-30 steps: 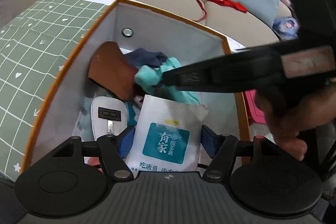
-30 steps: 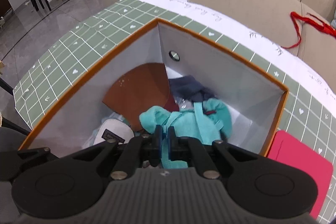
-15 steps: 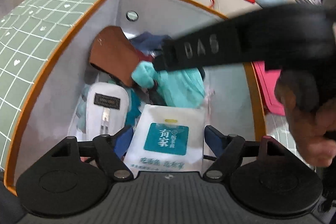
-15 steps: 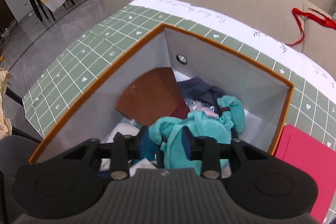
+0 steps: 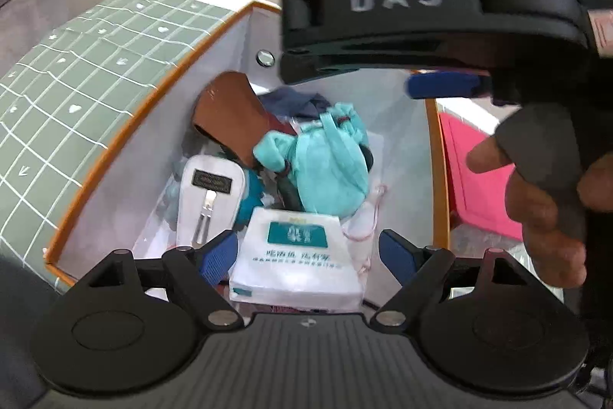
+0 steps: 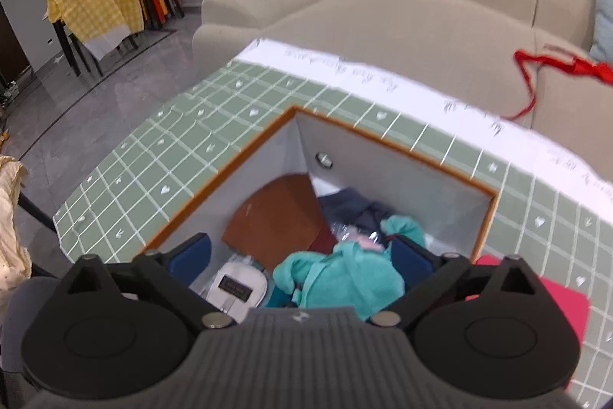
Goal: Organize soft objects
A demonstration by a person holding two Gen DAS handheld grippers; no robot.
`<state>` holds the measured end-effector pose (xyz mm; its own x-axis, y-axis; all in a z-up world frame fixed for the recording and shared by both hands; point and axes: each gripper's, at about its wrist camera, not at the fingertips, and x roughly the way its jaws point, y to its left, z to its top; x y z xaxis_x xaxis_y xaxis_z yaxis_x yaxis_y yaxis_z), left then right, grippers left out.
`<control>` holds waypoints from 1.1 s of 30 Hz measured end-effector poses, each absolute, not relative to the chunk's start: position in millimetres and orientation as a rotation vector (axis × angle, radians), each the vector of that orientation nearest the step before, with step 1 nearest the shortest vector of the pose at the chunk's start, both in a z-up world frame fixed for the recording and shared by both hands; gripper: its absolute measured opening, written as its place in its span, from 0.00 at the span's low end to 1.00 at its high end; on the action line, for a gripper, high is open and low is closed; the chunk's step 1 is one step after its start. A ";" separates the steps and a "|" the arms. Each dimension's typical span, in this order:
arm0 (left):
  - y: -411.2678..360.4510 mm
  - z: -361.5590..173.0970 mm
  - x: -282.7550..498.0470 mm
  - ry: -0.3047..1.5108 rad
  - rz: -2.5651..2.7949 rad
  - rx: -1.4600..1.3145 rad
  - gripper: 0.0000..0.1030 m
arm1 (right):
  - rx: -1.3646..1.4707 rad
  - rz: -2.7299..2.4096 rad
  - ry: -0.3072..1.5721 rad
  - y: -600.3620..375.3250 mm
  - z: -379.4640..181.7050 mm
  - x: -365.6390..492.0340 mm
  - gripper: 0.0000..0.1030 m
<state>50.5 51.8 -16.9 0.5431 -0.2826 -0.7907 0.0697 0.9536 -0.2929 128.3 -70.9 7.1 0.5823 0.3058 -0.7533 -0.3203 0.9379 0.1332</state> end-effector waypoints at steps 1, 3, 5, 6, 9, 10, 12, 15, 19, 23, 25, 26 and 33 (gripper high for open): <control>52.3 -13.7 51.0 0.973 -0.178 -0.232 0.95 | -0.024 0.350 0.858 -71.9 11.5 126.0 0.97; 47.3 -9.3 54.0 0.990 -0.103 -0.195 0.95 | -0.038 0.293 0.815 -75.5 21.8 121.7 0.97; 44.2 -5.1 55.1 1.013 -0.062 -0.146 0.95 | -0.049 0.244 0.783 -80.0 30.5 118.4 0.97; 41.7 -4.2 54.7 1.010 -0.066 -0.135 0.95 | -0.049 0.225 0.767 -83.6 36.1 116.3 0.97; 36.2 3.0 44.8 0.977 -0.110 -0.142 0.95 | -0.044 0.163 0.734 -96.3 50.2 108.9 0.97; 32.3 5.9 43.1 0.974 -0.111 -0.133 0.95 | -0.051 0.144 0.726 -100.8 54.4 106.2 0.97; 23.8 12.4 39.3 0.964 -0.100 -0.110 0.95 | -0.063 0.105 0.708 -111.0 63.0 98.8 0.97; 13.4 23.6 37.6 0.932 -0.094 -0.110 0.95 | -0.058 0.043 0.681 -130.1 74.9 86.4 0.97; 2.4 44.5 30.4 0.861 -0.131 -0.135 0.95 | -0.037 -0.017 0.666 -156.6 85.8 66.5 0.97; -12.9 59.6 25.7 0.866 -0.193 -0.111 0.95 | -0.034 -0.050 0.657 -176.4 89.7 44.1 0.97; -18.9 65.6 19.0 0.845 -0.222 -0.122 0.95 | -0.026 -0.051 0.658 -184.2 89.2 32.5 0.97; -23.3 67.3 17.0 0.841 -0.227 -0.108 0.95 | -0.020 -0.054 0.658 -188.5 88.0 25.6 0.97; -52.0 70.1 -7.1 0.762 -0.276 0.044 0.95 | 0.010 -0.113 0.678 -211.5 68.9 -15.6 0.97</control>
<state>-7.1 -52.0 70.1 0.6891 -0.2306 -0.6870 0.2622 0.9631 -0.0603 -15.6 -211.5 68.9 0.7731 -0.1010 -0.6262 0.1077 0.9938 -0.0272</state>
